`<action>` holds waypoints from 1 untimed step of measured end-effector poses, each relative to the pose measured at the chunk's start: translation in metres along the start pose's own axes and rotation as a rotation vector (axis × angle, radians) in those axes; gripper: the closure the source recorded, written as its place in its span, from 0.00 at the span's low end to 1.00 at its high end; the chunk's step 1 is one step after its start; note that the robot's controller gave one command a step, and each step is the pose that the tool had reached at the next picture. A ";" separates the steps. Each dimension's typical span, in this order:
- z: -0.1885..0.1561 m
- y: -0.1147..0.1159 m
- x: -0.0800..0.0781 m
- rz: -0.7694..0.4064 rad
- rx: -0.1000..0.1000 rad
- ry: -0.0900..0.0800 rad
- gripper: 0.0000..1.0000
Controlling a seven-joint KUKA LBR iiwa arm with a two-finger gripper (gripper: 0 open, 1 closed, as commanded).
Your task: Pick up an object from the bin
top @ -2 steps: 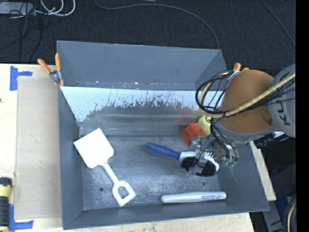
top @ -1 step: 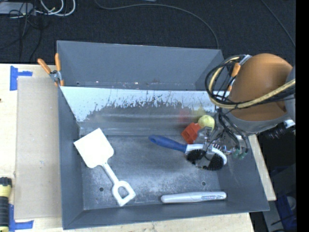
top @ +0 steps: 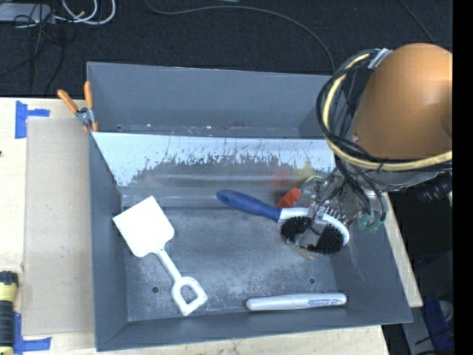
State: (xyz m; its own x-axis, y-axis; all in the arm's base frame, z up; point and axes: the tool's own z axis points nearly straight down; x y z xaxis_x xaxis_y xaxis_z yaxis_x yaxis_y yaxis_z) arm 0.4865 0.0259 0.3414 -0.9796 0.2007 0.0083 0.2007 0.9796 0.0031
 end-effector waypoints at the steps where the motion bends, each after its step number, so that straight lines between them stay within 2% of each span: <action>1: 0.000 0.000 0.000 -0.001 0.000 0.000 1.00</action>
Offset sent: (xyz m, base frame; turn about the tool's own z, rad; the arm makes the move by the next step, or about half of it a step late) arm 0.0000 0.0000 0.0000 0.0000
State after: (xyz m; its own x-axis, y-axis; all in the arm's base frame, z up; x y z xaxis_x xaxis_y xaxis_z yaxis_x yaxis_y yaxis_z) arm 0.4864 0.0260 0.3413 -0.9799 0.1995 0.0086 0.1996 0.9799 0.0029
